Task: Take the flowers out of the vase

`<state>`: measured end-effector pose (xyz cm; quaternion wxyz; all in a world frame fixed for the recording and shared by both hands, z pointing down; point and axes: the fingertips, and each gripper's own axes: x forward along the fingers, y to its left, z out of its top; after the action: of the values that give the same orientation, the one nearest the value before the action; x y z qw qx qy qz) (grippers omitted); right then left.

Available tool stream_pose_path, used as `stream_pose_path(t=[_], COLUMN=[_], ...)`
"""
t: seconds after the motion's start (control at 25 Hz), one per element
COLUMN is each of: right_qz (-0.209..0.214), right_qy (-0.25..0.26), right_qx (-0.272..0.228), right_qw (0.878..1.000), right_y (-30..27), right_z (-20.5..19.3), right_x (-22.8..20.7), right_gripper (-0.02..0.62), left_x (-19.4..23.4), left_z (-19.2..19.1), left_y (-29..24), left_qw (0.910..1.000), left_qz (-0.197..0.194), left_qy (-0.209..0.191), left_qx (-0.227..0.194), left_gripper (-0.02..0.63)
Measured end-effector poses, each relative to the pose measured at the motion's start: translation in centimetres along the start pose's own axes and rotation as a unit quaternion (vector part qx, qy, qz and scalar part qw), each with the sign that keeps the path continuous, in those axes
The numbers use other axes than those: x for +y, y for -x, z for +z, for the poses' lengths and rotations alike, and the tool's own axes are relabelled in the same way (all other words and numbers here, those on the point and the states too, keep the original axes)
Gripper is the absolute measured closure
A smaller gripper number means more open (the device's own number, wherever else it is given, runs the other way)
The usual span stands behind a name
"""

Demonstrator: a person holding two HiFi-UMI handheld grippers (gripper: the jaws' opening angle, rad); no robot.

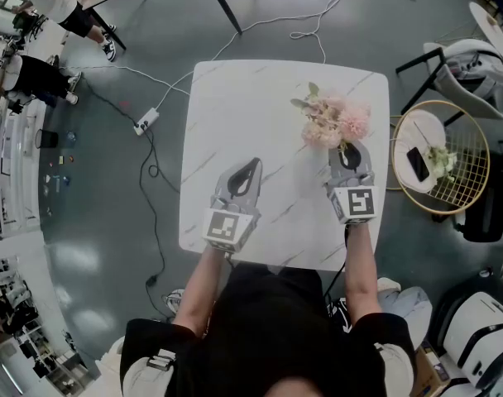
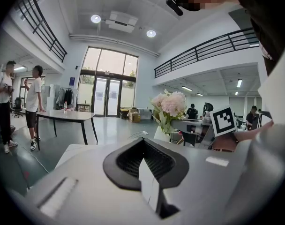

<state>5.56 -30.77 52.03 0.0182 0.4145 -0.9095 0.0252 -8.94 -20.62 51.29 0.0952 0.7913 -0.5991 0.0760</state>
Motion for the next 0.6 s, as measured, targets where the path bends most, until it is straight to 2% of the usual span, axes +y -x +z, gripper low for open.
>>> stream_pose_path(t=[0.6], right_qz=[-0.004], right_qy=[0.009], right_qx=[-0.011], right_qw=[1.000], right_y=[0.4], right_z=[2.8], right_x=[0.4], right_gripper=[0.580], left_x=[0.2], left_z=[1.0], left_y=[1.6], left_qw=[0.9998], left_qz=[0.005], left_qy=[-0.006], left_qx=[-0.019], left_gripper=[0.598])
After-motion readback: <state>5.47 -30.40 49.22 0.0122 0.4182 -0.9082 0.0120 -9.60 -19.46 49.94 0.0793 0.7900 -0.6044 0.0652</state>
